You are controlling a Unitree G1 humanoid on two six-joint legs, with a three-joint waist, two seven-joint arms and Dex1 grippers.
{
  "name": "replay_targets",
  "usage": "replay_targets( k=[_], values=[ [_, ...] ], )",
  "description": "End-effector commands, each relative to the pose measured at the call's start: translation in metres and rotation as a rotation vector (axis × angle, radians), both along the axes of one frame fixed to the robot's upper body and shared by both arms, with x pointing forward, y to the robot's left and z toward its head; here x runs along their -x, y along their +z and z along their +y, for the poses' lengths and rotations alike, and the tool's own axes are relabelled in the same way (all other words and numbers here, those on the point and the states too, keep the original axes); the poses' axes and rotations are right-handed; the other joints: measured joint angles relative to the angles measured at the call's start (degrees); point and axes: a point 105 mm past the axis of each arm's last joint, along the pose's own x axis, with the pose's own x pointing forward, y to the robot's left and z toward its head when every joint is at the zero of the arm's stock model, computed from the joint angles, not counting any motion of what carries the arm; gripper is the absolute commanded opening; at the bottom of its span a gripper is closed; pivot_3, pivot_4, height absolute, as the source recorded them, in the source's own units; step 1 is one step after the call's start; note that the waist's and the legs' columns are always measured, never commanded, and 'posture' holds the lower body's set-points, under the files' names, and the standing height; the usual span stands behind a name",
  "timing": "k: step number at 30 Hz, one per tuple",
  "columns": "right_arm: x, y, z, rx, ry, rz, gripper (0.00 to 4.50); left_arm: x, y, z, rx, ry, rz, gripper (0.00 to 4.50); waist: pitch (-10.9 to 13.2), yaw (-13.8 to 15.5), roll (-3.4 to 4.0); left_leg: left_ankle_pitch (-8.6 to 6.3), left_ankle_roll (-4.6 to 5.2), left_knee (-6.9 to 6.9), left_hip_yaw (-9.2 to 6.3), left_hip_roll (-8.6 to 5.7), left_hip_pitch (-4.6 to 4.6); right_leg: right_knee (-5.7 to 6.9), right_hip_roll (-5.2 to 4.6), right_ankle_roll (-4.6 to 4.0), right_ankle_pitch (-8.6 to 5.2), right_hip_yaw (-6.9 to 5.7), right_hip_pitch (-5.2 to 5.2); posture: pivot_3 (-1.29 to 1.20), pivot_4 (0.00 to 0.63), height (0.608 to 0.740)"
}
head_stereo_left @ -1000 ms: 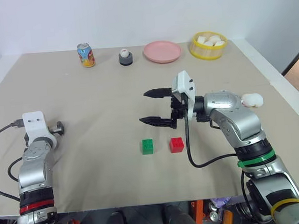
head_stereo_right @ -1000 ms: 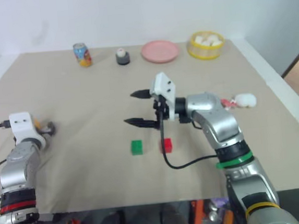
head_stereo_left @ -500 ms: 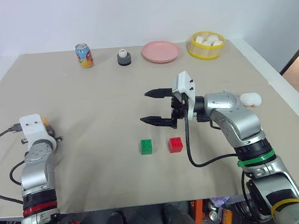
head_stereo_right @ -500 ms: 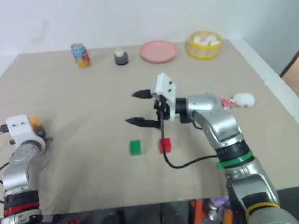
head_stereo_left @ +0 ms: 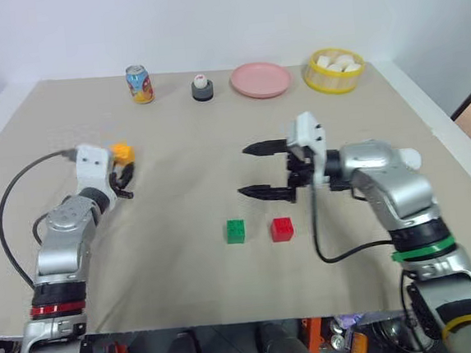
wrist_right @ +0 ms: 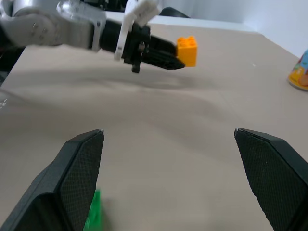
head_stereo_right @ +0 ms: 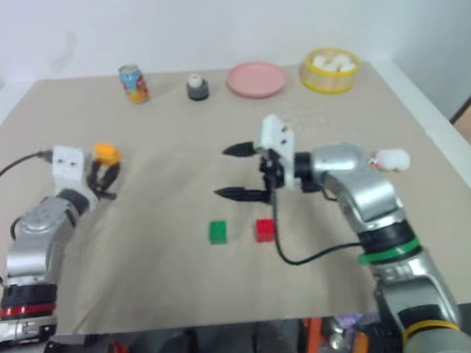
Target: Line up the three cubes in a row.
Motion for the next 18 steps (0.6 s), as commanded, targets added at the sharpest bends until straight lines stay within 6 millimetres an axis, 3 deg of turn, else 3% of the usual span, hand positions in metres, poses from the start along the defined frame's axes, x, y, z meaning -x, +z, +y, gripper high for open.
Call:
replay_targets(
  k=[1, 8, 13, 18],
  values=[
    [0.009, 0.013, -0.014, 0.012, 0.008, -0.042, 4.50, 0.023, 0.007, -0.024, -0.037, -0.303, 0.020, 1.26, 0.0, -0.3, 0.02, -0.01, 0.01, -0.05, 0.01, 0.00, 0.00, 0.00, 0.00, -0.04, -0.03, 0.00, -0.02, 0.00, 0.150, 0.740],
    [0.025, 0.016, -0.027, 0.024, -0.012, -0.035, 4.50, 0.065, -0.019, -0.036, -0.068, -0.726, 0.272, 1.26, 0.0, -0.6, 0.07, -0.03, 0.05, -0.06, 0.04, 0.11, -0.02, 0.09, 0.07, -0.02, -0.14, -0.02, -0.17, 0.00, 0.150, 0.740],
    [0.047, 0.024, -0.036, -0.021, 0.017, -0.002, 4.50, 0.069, -0.035, -0.045, -0.134, -0.861, 0.340, 1.26, 0.0, -0.2, 0.08, -0.02, 0.05, 0.06, 0.05, 0.09, -0.08, 0.08, 0.02, -0.03, -0.16, -0.02, -0.14, 0.00, 0.150, 0.740],
    [0.056, 0.024, -0.046, -0.046, -0.005, 0.032, 4.50, 0.069, -0.045, -0.053, -0.181, -0.951, 0.371, 1.26, 0.0, -0.2, 0.08, -0.01, 0.07, 0.11, 0.06, 0.10, -0.08, 0.08, 0.03, -0.10, -0.14, -0.02, -0.14, 0.00, 0.150, 0.740]
  ],
)
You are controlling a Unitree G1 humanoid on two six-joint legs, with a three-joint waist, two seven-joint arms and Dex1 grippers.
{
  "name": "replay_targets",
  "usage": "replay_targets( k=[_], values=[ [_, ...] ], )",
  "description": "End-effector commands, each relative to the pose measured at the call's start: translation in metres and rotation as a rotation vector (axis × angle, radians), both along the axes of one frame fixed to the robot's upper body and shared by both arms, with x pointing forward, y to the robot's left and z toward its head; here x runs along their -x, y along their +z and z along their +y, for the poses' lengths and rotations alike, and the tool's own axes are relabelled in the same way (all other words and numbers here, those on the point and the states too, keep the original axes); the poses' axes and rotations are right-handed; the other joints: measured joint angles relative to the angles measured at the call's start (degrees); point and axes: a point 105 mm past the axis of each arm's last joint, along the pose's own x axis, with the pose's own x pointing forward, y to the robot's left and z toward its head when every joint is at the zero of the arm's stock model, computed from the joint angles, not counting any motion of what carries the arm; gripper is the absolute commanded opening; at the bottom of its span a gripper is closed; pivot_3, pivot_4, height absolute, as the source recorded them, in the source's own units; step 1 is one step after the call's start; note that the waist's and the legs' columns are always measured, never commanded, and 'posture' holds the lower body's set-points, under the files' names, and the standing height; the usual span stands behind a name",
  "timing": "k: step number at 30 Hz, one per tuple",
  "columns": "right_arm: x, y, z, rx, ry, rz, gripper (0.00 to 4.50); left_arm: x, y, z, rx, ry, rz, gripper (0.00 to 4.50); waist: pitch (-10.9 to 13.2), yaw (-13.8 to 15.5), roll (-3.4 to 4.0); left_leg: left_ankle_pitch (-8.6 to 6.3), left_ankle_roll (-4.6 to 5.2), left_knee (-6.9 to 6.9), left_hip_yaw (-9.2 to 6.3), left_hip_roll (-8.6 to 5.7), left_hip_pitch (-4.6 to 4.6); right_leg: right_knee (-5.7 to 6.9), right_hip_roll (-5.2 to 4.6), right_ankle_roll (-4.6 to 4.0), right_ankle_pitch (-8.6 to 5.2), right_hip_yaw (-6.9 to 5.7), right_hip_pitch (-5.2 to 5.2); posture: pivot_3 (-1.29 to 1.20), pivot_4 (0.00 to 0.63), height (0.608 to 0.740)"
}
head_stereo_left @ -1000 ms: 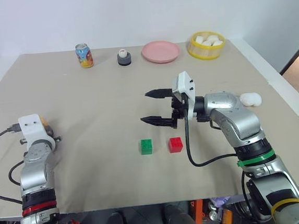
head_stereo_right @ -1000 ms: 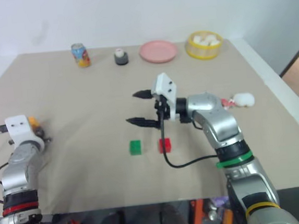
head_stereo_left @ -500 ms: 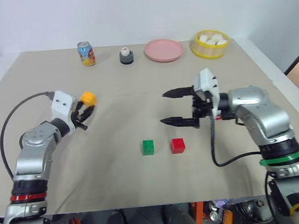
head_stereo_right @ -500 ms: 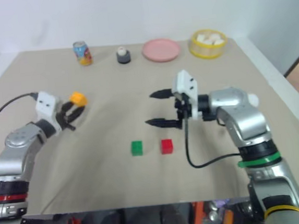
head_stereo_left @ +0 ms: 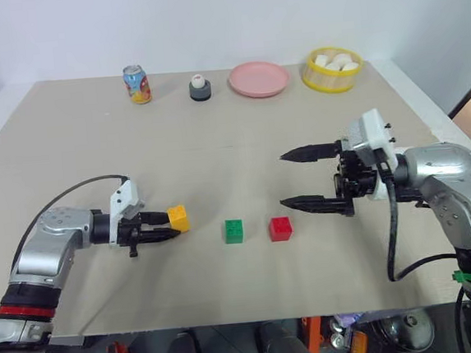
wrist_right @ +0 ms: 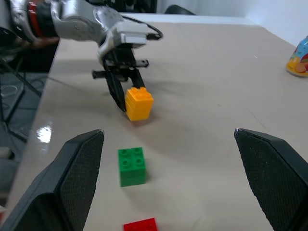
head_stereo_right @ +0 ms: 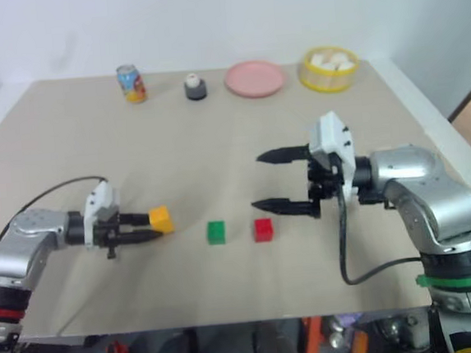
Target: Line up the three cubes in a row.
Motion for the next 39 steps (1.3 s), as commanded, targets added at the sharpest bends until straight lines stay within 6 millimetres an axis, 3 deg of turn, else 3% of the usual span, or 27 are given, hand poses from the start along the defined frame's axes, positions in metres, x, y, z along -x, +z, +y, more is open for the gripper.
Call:
replay_targets(
  k=[1, 12, 24, 33, 39],
  values=[
    [0.011, 0.008, -0.005, 0.001, -0.009, -0.036, 4.50, -0.001, -0.004, -0.007, -0.045, -0.094, -0.039, 1.26, 0.0, 0.0, 0.00, 0.00, 0.00, 0.00, 0.00, 0.00, 0.00, 0.00, 0.00, 0.00, 0.00, 0.00, 0.00, 0.00, 0.150, 0.740],
    [0.024, -0.011, -0.003, 0.058, 0.001, 0.002, 4.50, -0.016, -0.010, -0.026, -0.064, -0.244, -0.267, 1.26, 0.0, 0.2, 0.00, 0.01, 0.01, 0.02, 0.01, -0.01, -0.03, 0.00, 0.00, 0.14, 0.06, 0.01, 0.01, 0.00, 0.150, 0.740],
    [0.019, -0.027, -0.007, 0.086, -0.012, 0.031, 4.50, -0.006, -0.014, -0.034, -0.022, -0.279, -0.179, 1.26, 0.0, 0.4, 0.01, 0.01, 0.03, 0.09, 0.01, -0.01, -0.02, 0.01, 0.01, 0.19, 0.12, 0.03, 0.03, 0.00, 0.150, 0.740],
    [0.016, -0.026, -0.005, 0.074, -0.012, 0.025, 4.50, 0.000, -0.015, -0.023, -0.060, -0.265, -0.168, 1.26, 0.0, 0.4, 0.01, 0.01, 0.03, 0.10, 0.00, 0.00, -0.01, 0.03, 0.03, 0.18, 0.13, 0.03, 0.04, 0.00, 0.150, 0.740],
    [0.014, -0.026, -0.004, 0.071, -0.012, 0.026, 4.50, -0.002, -0.014, -0.003, -0.086, -0.204, -0.177, 1.26, 0.0, 0.3, 0.01, 0.01, 0.03, 0.10, 0.00, 0.04, 0.03, 0.03, 0.06, 0.15, 0.14, 0.03, 0.05, 0.00, 0.150, 0.740]
  ],
)
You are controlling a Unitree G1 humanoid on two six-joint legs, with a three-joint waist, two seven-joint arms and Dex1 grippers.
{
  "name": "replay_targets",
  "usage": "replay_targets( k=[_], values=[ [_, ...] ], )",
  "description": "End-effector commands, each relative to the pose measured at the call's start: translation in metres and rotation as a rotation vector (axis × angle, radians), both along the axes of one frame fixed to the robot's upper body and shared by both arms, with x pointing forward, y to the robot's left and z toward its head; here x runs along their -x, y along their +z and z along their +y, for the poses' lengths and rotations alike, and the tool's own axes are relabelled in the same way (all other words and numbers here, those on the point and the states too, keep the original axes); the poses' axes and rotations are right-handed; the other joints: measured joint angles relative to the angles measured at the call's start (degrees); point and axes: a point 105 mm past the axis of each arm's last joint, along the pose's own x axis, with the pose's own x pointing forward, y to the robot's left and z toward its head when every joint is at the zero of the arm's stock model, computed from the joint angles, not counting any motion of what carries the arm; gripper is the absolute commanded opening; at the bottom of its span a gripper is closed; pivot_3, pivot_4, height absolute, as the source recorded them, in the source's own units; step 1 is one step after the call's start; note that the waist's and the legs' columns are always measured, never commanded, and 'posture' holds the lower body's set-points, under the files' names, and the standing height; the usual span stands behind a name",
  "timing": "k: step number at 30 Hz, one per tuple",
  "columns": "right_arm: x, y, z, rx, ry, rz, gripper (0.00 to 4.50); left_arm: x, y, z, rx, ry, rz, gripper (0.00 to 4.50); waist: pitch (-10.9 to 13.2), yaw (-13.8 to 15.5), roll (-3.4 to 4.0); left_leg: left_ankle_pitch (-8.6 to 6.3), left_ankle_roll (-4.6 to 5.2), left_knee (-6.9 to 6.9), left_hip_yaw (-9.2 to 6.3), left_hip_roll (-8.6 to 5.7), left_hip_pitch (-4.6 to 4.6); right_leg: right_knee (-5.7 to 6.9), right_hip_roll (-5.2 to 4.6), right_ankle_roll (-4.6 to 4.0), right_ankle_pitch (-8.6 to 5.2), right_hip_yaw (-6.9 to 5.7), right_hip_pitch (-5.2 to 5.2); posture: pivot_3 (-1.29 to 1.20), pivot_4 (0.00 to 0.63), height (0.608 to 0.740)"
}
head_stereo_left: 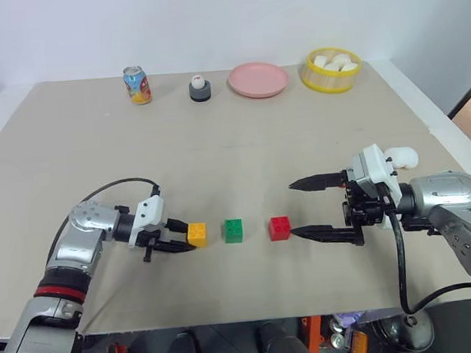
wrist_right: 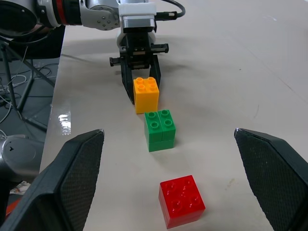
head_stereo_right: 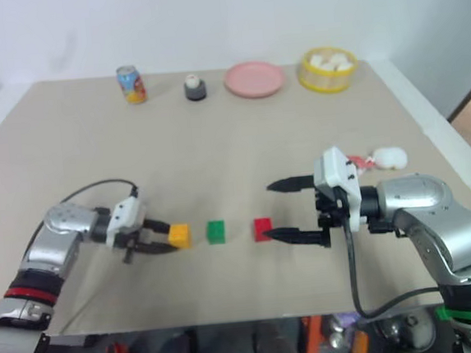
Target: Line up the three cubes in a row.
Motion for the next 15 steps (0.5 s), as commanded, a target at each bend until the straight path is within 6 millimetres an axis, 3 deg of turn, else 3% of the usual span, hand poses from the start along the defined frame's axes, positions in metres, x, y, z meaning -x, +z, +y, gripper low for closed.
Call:
replay_targets(
  k=[1, 15],
  values=[
    [-0.0006, 0.0076, 0.0022, -0.005, 0.014, -0.041, 4.50, -0.0028, 0.0074, 0.0181, -0.002, 0.056, -0.037, 1.26, 0.0, -0.1, 0.00, 0.00, 0.00, 0.00, 0.00, 0.00, 0.00, 0.00, 0.00, 0.00, 0.00, 0.00, 0.00, 0.00, 0.150, 0.740],
    [-0.0041, 0.0110, 0.0024, -0.011, 0.017, -0.050, 4.50, -0.0003, 0.0024, 0.0209, 0.017, 0.068, -0.028, 1.26, 0.0, -0.2, 0.01, 0.02, 0.02, 0.02, 0.01, 0.02, 0.01, 0.01, 0.01, -0.03, 0.03, -0.01, 0.01, 0.00, 0.150, 0.740]
  ],
)
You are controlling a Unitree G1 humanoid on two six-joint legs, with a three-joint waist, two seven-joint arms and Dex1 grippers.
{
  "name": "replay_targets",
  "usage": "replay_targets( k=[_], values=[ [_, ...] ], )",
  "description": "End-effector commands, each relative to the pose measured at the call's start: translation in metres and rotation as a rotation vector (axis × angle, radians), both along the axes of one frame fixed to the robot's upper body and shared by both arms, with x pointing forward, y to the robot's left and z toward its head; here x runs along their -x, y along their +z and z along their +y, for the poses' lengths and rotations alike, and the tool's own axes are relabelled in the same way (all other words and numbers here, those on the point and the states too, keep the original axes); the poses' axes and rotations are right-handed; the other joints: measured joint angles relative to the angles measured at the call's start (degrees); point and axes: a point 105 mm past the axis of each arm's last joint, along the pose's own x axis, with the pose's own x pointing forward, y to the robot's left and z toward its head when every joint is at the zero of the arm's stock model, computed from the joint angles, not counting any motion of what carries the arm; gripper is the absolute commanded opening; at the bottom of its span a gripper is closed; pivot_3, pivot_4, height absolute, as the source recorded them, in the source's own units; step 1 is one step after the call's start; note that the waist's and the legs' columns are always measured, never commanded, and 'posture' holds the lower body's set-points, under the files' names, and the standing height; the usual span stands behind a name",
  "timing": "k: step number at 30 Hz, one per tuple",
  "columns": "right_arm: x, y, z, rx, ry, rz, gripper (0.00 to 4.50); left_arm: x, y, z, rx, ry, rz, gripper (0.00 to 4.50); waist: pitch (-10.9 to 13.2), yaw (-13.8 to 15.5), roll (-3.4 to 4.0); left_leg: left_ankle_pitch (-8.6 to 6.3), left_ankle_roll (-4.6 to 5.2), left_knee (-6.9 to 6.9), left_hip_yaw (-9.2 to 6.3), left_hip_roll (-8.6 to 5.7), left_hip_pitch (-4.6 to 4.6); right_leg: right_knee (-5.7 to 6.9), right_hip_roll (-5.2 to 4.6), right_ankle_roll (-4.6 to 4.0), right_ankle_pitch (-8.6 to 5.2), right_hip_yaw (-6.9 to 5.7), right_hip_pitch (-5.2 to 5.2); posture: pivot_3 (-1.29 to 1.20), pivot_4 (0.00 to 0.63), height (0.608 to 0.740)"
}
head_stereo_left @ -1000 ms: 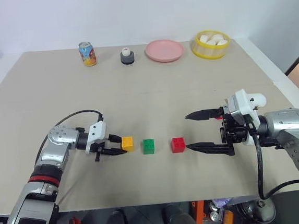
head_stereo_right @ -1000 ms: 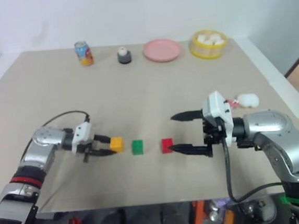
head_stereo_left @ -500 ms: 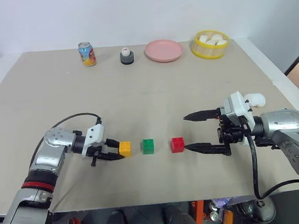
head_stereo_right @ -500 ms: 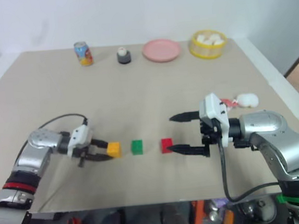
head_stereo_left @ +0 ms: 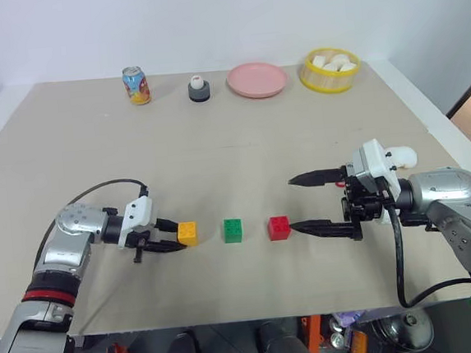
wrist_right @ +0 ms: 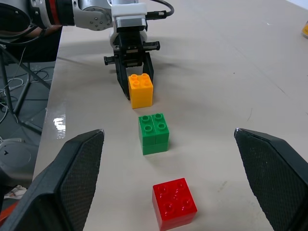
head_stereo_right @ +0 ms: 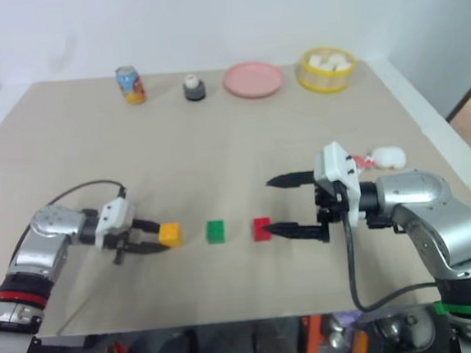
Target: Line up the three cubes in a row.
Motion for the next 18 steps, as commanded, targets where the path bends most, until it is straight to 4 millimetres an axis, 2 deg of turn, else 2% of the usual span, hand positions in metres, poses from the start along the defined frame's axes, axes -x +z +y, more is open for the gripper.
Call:
replay_targets(
  k=[1, 6, 8, 14, 18],
  values=[
    [0.0006, 0.0070, 0.0017, -0.001, 0.015, -0.038, 4.50, 0.0001, 0.0025, 0.0064, 0.007, 0.018, -0.016, 1.26, 0.0, 0.0, 0.00, 0.00, 0.00, 0.00, 0.00, 0.00, 0.00, 0.00, 0.00, 0.00, 0.00, 0.00, 0.00, 0.00, 0.150, 0.740],
    [0.0003, 0.0070, 0.0014, 0.001, 0.011, -0.039, 4.50, 0.0000, 0.0016, 0.0043, 0.008, 0.010, -0.027, 1.26, 0.0, 0.0, 0.00, 0.00, 0.00, 0.00, 0.00, 0.00, 0.00, 0.00, 0.00, 0.00, 0.01, 0.00, 0.00, 0.00, 0.150, 0.740],
    [0.0003, 0.0068, 0.0012, 0.002, 0.008, -0.040, 4.50, 0.0007, -0.0005, 0.0045, -0.002, 0.006, -0.009, 2.33, 0.0, 0.0, 0.00, 0.00, 0.00, 0.00, 0.00, 0.00, 0.00, 0.00, 0.00, 0.00, 0.01, 0.00, 0.00, 0.00, 0.150, 0.740],
    [-0.0005, 0.0080, 0.0003, 0.000, 0.003, -0.041, 4.50, -0.0016, 0.0037, 0.0032, 0.024, 0.011, -0.046, 4.38, 0.0, 0.0, 0.00, 0.00, 0.01, 0.03, 0.00, 0.00, 0.01, 0.00, 0.00, 0.01, 0.01, 0.00, 0.03, 0.00, 0.150, 0.740],
    [-0.0027, 0.0097, 0.0007, -0.004, 0.004, -0.042, 4.50, 0.0014, 0.0038, 0.0063, 0.002, -0.006, -0.040, 4.48, 0.0, 0.0, 0.00, 0.00, 0.01, 0.04, 0.00, 0.00, 0.00, 0.00, 0.00, 0.01, 0.01, 0.00, 0.03, 0.00, 0.150, 0.740]
  ],
)
